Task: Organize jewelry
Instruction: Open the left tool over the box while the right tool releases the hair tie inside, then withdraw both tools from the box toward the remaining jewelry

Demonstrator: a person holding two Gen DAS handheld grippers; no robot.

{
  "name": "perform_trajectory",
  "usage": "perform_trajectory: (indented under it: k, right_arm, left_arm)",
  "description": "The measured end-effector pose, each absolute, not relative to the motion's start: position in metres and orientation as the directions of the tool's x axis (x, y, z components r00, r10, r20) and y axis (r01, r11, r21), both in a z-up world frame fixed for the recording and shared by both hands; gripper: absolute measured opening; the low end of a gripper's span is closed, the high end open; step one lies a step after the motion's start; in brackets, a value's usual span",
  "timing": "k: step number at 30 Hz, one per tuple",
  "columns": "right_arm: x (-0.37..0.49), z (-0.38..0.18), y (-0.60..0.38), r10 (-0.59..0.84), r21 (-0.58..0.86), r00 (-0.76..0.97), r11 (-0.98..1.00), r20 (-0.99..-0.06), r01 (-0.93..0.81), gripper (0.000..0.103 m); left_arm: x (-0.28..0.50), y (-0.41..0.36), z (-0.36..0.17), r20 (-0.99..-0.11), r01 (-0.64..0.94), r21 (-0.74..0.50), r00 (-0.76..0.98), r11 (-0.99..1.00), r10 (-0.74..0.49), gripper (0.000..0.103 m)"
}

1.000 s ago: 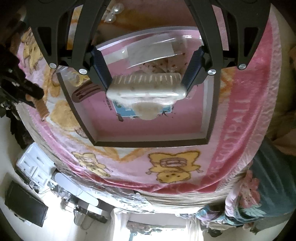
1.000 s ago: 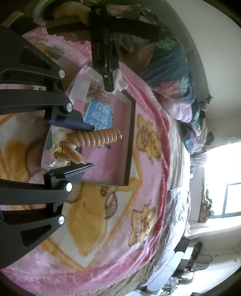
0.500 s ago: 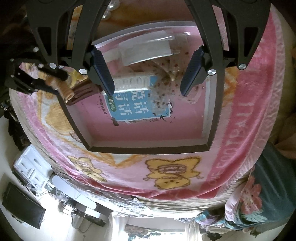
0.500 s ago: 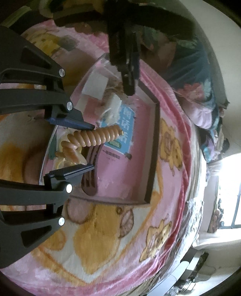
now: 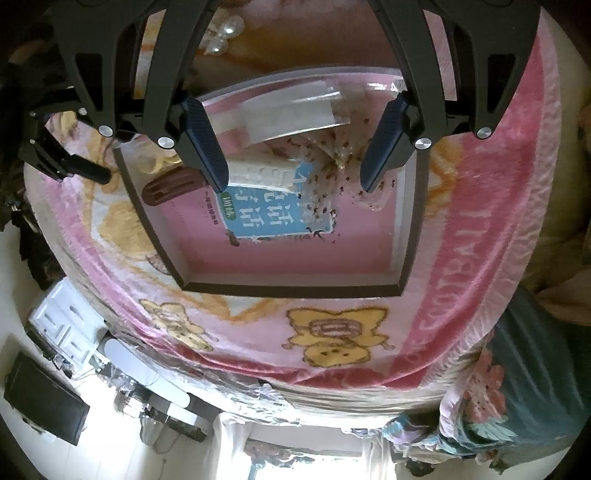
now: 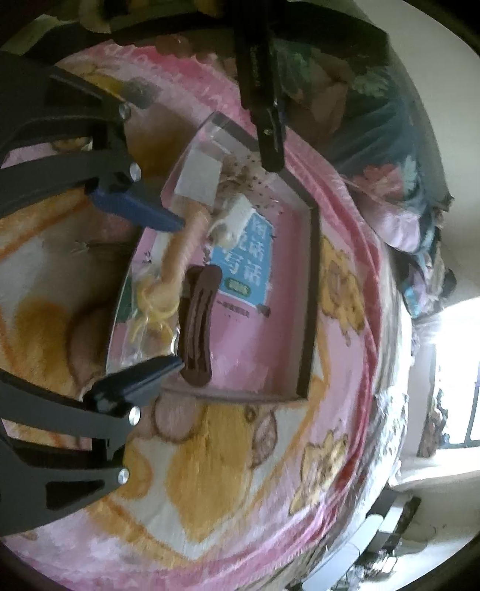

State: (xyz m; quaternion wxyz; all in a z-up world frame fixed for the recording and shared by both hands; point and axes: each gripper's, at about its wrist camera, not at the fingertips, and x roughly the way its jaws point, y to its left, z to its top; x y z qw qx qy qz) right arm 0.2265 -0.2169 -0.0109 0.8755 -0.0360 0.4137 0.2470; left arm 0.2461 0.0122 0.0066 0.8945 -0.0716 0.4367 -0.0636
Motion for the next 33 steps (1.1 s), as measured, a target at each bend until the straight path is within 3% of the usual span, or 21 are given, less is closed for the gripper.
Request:
perform_trajectory:
  k: [9,21,33]
  right_arm:
    - [0.201,0.038,-0.253,0.416,0.180,0.638,0.897,-0.648,-0.403,0.090]
    - [0.169,0.079,-0.274,0.422,0.188,0.697,0.901,-0.579,-0.390,0.094]
    - [0.137,0.099,-0.281,0.426,0.173,0.726,0.900,-0.540,-0.399,0.095]
  left_arm:
    - [0.224,0.009,0.038,-0.737,0.054,-0.170,0.656,0.984,-0.163,0.078]
    - [0.189,0.001,0.080,-0.682,0.060,-0.153,0.716,0.986,-0.149,0.092]
    - [0.154,0.003,0.103,-0.643,0.056,-0.160,0.752,0.986,-0.147,0.094]
